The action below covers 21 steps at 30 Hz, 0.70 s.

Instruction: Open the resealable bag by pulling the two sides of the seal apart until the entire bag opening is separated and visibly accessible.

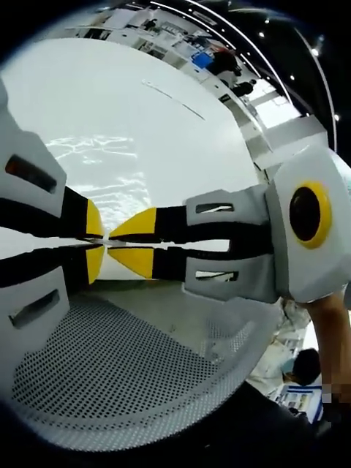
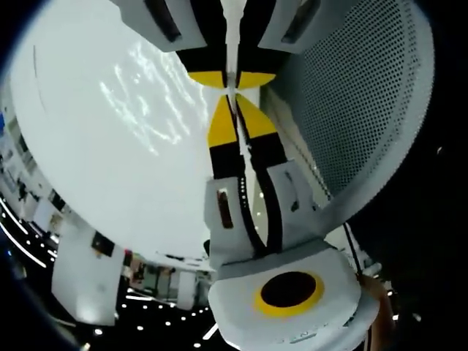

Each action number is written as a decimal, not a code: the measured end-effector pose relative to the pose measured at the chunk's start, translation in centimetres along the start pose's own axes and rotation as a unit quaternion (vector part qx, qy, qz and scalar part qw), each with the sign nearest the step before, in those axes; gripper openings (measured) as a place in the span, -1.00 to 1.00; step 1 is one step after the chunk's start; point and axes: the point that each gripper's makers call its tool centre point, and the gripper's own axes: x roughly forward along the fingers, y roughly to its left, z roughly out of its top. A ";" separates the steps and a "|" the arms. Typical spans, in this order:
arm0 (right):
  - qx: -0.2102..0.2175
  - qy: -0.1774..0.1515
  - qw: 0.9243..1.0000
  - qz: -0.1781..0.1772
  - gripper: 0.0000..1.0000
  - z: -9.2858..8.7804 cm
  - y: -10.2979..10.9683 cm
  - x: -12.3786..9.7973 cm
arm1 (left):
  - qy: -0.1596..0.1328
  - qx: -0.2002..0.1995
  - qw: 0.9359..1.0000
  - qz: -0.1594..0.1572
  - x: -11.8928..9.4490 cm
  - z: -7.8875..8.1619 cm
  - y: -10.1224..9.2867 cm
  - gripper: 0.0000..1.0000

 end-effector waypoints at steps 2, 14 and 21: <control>-0.003 0.002 1.000 0.000 -1.00 0.0 0.0 0.1 | 0.003 0.006 1.000 -0.001 0.0 0.0 -0.1 -1.00; -0.014 -0.003 1.000 -0.006 -1.00 0.4 -0.3 -0.1 | 0.000 0.017 1.000 0.020 -0.7 0.2 0.1 -1.00; -0.010 0.003 1.000 -0.010 -1.00 -0.3 -0.4 -0.1 | -0.010 0.005 1.000 0.017 -0.9 0.2 0.2 -1.00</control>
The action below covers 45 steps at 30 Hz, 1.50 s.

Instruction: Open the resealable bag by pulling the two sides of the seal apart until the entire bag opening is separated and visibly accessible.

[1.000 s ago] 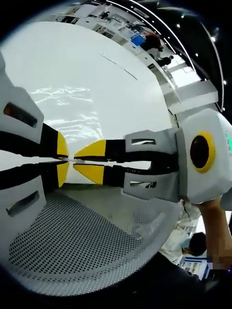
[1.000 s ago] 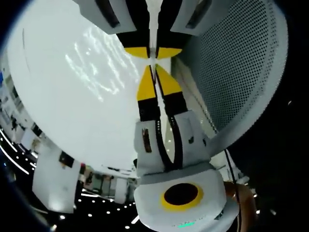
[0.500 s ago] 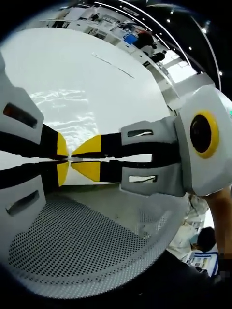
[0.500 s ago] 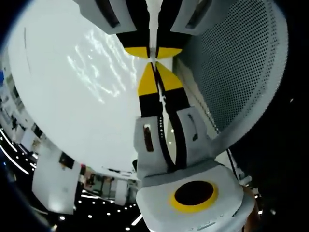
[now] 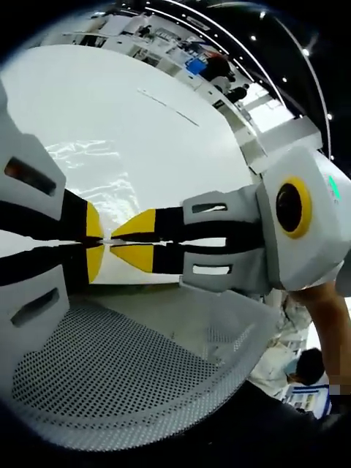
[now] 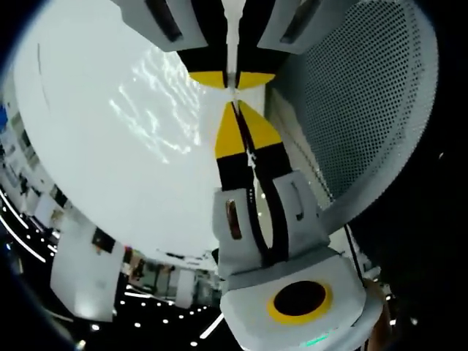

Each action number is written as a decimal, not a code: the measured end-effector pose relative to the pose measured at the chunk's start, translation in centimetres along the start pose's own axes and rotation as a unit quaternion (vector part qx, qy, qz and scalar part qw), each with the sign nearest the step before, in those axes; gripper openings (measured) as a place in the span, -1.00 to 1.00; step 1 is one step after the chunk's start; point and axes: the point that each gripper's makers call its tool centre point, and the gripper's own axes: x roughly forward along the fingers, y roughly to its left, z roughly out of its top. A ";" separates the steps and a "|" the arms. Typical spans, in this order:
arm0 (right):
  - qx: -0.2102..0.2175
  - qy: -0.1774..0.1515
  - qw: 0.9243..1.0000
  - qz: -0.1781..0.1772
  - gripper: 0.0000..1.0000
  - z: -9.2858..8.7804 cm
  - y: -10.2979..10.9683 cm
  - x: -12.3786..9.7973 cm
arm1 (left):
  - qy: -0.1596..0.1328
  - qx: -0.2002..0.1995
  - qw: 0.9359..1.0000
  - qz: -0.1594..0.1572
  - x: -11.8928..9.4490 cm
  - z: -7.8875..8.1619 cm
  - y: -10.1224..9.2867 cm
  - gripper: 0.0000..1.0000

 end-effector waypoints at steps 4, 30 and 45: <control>-0.001 0.013 1.000 -0.004 -1.00 -0.8 0.0 0.1 | 0.002 0.000 1.000 -0.003 -0.1 -0.2 -0.1 -1.00; 0.032 0.020 0.999 -0.022 -1.00 -3.0 -0.3 -0.6 | -0.015 -0.013 1.000 -0.009 -1.4 0.4 -0.2 -1.00; 0.061 0.029 0.997 -0.039 -1.00 -5.3 -1.0 -1.4 | -0.021 -0.018 1.000 -0.009 -1.3 0.7 0.0 -1.00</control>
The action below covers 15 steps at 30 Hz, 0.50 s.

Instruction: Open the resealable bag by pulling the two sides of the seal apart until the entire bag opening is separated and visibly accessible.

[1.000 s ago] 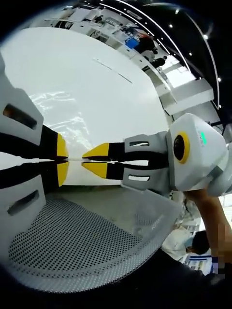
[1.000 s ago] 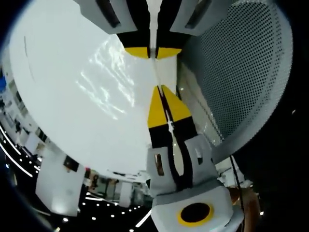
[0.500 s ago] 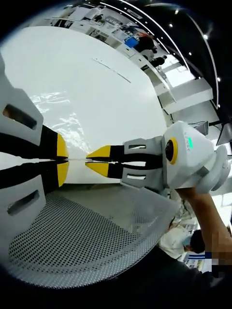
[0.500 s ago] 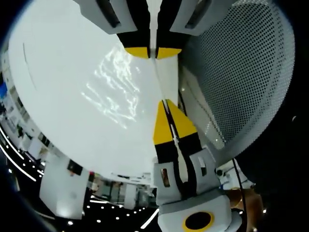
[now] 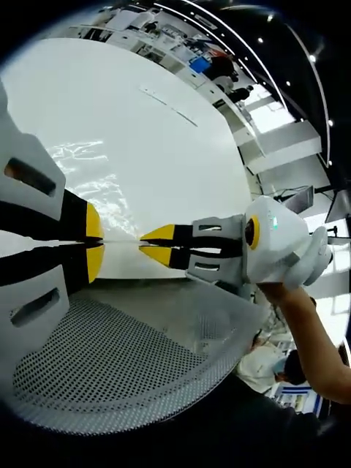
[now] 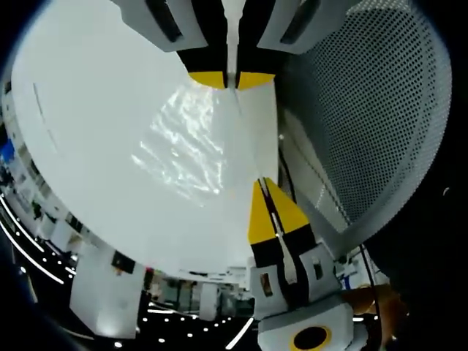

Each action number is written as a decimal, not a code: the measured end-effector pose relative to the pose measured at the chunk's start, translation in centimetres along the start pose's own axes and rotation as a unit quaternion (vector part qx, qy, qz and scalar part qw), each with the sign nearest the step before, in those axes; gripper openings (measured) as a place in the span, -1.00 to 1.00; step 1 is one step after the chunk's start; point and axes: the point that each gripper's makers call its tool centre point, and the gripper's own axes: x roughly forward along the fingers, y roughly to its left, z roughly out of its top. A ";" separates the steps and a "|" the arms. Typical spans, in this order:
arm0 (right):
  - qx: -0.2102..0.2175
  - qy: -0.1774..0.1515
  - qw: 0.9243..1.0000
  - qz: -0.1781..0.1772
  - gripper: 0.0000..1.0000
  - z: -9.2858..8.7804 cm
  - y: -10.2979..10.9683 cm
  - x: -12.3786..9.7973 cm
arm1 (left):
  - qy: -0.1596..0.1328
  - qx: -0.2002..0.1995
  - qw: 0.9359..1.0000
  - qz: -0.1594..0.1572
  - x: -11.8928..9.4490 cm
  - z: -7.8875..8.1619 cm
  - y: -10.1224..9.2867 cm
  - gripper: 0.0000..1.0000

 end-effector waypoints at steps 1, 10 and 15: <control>0.001 0.001 1.000 -0.001 -1.00 -0.2 0.0 0.0 | 0.000 0.000 1.000 0.000 0.0 0.0 0.0 -1.00; 0.013 0.008 1.000 -0.003 -1.00 -1.4 -0.1 -0.1 | -0.002 0.003 1.000 -0.003 -0.1 0.0 -0.3 -1.00; 0.018 0.010 1.000 -0.006 -1.00 -1.8 -0.3 -0.2 | -0.005 0.000 1.000 0.000 -0.4 0.0 -0.1 -1.00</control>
